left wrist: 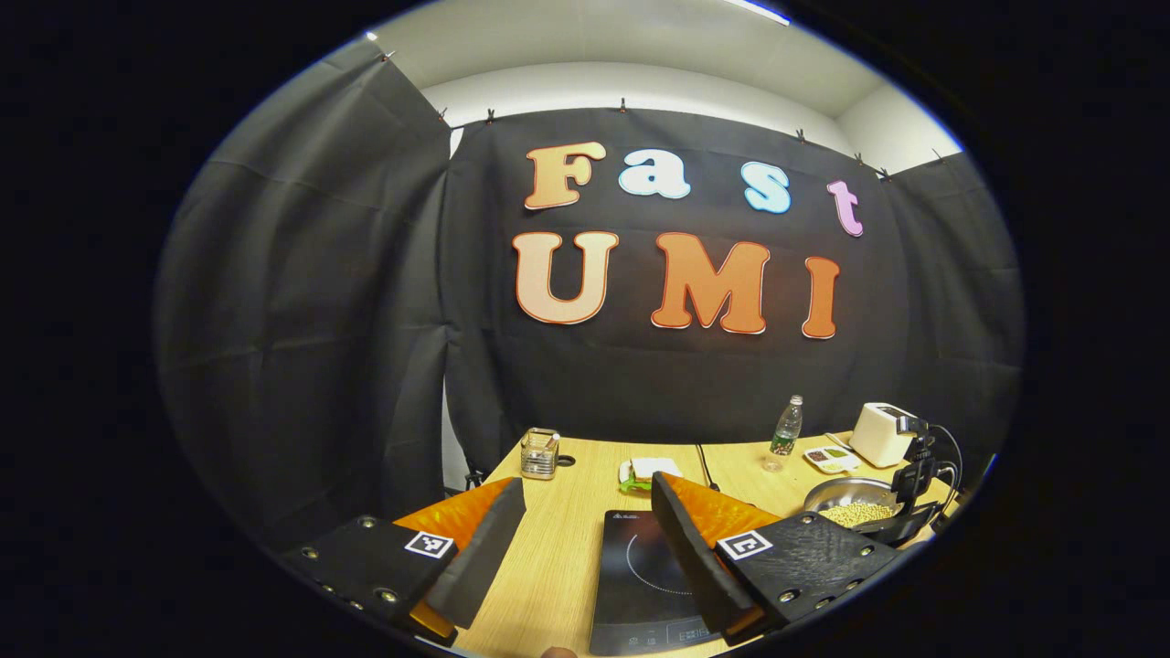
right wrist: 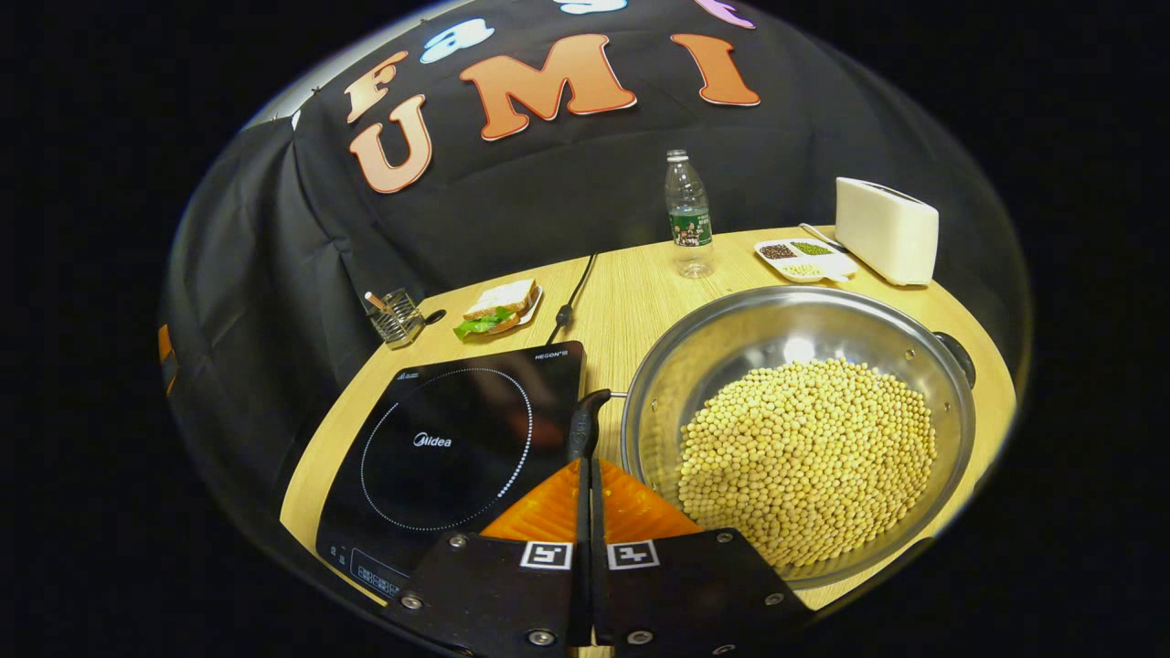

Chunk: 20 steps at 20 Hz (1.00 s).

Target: First push the handle of the pot to place it horizontally, then grasp the pot with both hands and set it on the induction cooktop.

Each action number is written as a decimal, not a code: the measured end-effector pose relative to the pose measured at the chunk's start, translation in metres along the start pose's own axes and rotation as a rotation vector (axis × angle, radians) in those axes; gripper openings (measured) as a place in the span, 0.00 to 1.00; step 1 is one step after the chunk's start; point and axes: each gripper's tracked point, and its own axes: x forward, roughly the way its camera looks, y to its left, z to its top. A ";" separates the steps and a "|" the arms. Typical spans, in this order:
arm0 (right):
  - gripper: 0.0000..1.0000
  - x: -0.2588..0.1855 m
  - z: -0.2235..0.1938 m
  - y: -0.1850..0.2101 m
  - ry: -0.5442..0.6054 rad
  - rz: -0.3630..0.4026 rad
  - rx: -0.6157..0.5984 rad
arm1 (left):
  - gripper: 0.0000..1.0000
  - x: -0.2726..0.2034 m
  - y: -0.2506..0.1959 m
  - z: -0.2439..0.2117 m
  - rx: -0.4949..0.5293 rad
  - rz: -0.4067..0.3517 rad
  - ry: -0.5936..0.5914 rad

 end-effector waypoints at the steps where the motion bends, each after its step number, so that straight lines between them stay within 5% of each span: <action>1: 0.00 0.000 0.002 0.000 -0.004 0.002 0.001 | 0.89 -0.001 -0.004 0.001 -0.002 -0.007 0.000; 10: 0.02 -0.045 0.036 -0.003 -0.094 0.094 -0.013 | 0.89 0.005 -0.077 0.007 -0.029 -0.120 0.000; 20: 0.14 -0.100 0.095 -0.132 -0.197 -0.050 -0.035 | 0.89 0.030 -0.211 -0.045 0.008 -0.270 0.081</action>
